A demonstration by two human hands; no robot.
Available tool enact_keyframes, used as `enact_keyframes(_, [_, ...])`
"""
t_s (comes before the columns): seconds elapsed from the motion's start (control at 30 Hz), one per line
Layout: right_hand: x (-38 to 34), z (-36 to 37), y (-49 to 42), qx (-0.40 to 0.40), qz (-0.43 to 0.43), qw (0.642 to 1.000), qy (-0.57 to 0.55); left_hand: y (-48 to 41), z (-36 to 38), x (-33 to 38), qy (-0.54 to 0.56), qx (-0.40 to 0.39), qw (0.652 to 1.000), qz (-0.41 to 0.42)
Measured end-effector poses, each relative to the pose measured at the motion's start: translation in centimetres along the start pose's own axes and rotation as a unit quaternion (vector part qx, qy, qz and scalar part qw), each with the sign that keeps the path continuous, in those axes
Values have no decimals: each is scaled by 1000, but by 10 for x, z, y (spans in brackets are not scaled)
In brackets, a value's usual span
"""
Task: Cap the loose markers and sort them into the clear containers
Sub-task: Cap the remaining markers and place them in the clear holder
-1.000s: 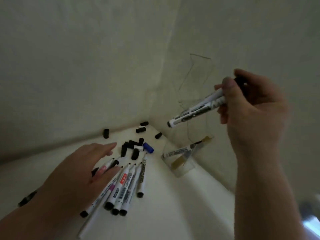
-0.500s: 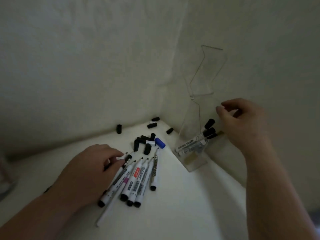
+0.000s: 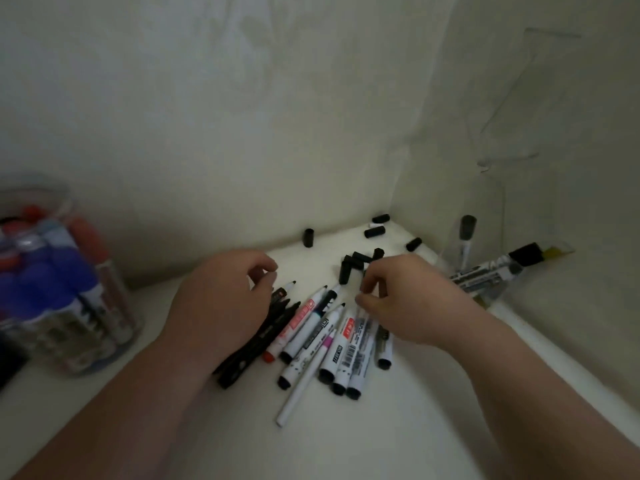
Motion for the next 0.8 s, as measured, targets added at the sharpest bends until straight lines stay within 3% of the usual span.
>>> enact_keyframes(0.17, [12, 11, 4, 5, 47, 999, -15, 15, 14, 9, -99, -203, 961, 159])
enact_keyframes(0.33, [16, 28, 8, -32, 60, 997, -28, 9, 21, -28, -170, -282, 940, 91])
enact_keyframes(0.43, [18, 29, 8, -7, 66, 995, -77, 4, 28, -37, -147, -286, 943, 80])
enact_keyframes(0.63, [15, 31, 8, 63, 78, 985, -137, -2, 40, -36, -5, -201, 979, 31])
enact_keyframes(0.8, [9, 34, 6, 67, 54, 986, -146, 6, 34, -21, -4, -154, 988, 8])
Point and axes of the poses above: each hand's wrist, its own y-axis away from the middle knuckle, its own z-axis out of the palm, x = y × z, the point moved 9 cm from there along -y, towards the middle knuckle, and after that the axes turned 9 degrees about -z, right-handed, at the moved point
